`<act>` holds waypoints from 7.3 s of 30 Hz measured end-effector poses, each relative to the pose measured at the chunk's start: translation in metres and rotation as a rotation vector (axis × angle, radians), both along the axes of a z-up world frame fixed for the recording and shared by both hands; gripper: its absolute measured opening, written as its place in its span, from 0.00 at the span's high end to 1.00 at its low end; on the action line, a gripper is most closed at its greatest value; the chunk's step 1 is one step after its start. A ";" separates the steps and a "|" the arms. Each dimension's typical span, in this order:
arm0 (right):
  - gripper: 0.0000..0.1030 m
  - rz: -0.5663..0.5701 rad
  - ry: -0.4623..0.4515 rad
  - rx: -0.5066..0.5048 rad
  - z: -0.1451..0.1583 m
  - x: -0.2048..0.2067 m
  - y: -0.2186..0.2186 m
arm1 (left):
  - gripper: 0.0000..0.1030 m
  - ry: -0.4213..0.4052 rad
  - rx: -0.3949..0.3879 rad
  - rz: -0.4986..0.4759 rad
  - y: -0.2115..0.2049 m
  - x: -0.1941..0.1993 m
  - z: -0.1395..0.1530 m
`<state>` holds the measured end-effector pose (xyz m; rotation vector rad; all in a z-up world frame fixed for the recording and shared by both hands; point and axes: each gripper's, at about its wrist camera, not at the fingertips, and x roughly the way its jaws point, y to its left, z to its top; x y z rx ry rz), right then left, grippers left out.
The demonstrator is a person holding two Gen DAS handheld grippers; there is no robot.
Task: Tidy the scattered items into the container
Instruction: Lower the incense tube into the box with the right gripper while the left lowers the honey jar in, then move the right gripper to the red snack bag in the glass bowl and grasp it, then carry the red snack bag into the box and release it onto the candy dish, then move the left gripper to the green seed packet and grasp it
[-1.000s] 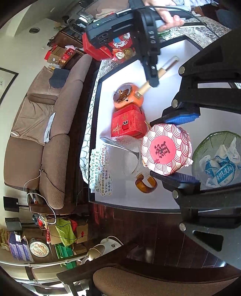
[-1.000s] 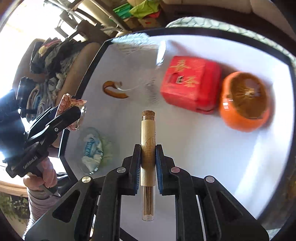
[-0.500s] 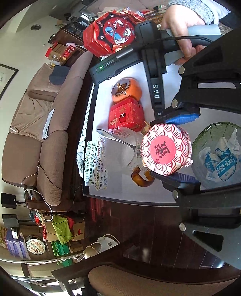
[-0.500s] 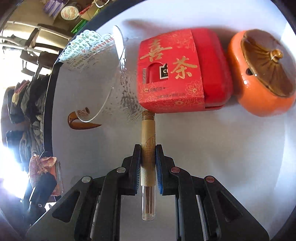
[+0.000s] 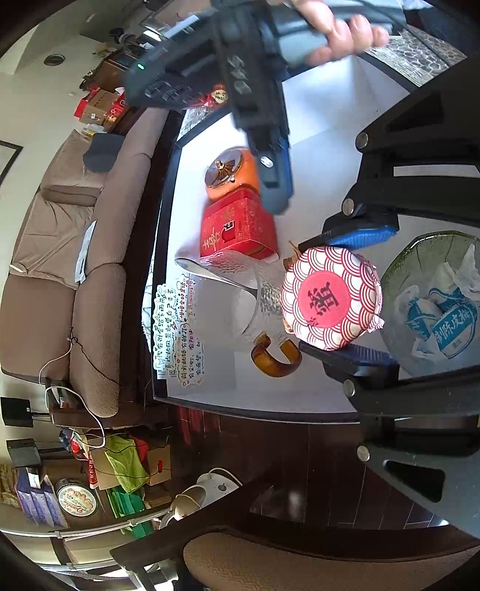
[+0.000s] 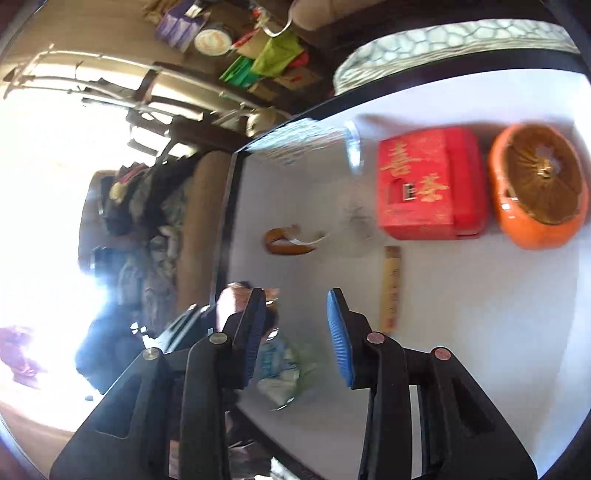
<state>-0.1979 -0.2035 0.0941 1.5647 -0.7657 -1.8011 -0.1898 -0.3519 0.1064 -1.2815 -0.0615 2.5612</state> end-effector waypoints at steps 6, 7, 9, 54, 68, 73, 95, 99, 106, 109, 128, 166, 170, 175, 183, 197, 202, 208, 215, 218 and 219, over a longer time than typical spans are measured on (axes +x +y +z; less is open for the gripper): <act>0.48 0.100 -0.106 -0.113 -0.017 0.010 -0.036 | 0.57 0.049 -0.009 -0.049 0.007 0.006 0.005; 0.48 0.098 -0.122 -0.102 -0.024 0.009 -0.039 | 0.57 0.048 -0.012 -0.052 0.008 0.006 0.005; 0.53 0.082 -0.156 -0.111 -0.036 0.008 -0.045 | 0.57 0.049 -0.015 -0.058 0.009 0.006 0.005; 0.71 0.023 -0.210 0.034 -0.075 -0.027 -0.090 | 0.45 -0.026 0.165 0.063 -0.029 0.018 0.017; 0.61 -0.149 0.116 0.268 0.067 0.071 0.196 | 0.40 -0.023 0.242 -0.096 0.104 0.045 0.047; 0.61 -0.320 0.133 0.460 0.052 0.099 0.306 | 0.40 -0.105 0.310 -0.149 0.203 0.051 0.035; 0.69 -0.515 0.138 0.253 -0.083 0.066 0.414 | 0.45 -0.141 -0.039 0.088 0.368 -0.053 -0.084; 0.70 -0.508 0.148 0.270 -0.081 0.062 0.408 | 0.45 -0.154 -0.033 0.080 0.371 -0.057 -0.093; 0.78 -0.495 0.157 0.304 -0.077 0.061 0.399 | 0.45 -0.131 -0.036 0.081 0.375 -0.056 -0.097; 0.87 -0.476 0.153 0.329 -0.077 0.062 0.394 | 0.50 -0.128 -0.031 0.074 0.377 -0.055 -0.096; 0.71 -0.679 0.219 0.250 -0.028 0.037 0.412 | 0.49 -0.116 0.266 0.252 0.332 -0.090 -0.054; 0.85 -0.437 0.278 0.356 0.106 0.052 0.301 | 1.00 -0.136 0.022 0.131 0.315 -0.051 0.047; 0.85 -0.343 0.305 0.313 0.129 0.048 0.228 | 1.00 -0.142 0.031 0.173 0.251 -0.024 0.075; 0.85 -0.240 0.262 0.220 0.109 0.037 0.136 | 1.00 -0.154 -0.012 0.261 0.158 -0.002 0.083; 0.85 -0.138 0.117 0.101 0.026 0.015 0.037 | 1.00 -0.273 -0.083 0.338 0.054 -0.001 0.031; 0.87 -0.031 -0.019 0.262 -0.044 0.002 -0.005 | 1.00 -0.352 -0.163 0.340 0.026 -0.021 -0.022; 0.87 -0.006 0.006 0.321 -0.042 0.005 -0.013 | 1.00 -0.369 -0.258 0.335 0.028 -0.023 -0.025; 0.85 0.011 0.046 0.369 -0.033 0.014 -0.011 | 1.00 -0.358 -0.233 0.336 0.029 -0.016 -0.012; 0.83 0.024 0.108 0.300 0.012 0.039 0.030 | 0.98 -0.261 -0.215 0.331 0.045 0.009 0.020; 0.80 0.041 0.274 0.377 0.067 0.072 0.075 | 0.98 -0.214 -0.096 0.273 0.065 0.024 0.036; 0.76 0.034 0.319 0.409 0.083 0.085 0.095 | 0.98 -0.193 -0.065 0.243 0.076 0.029 0.042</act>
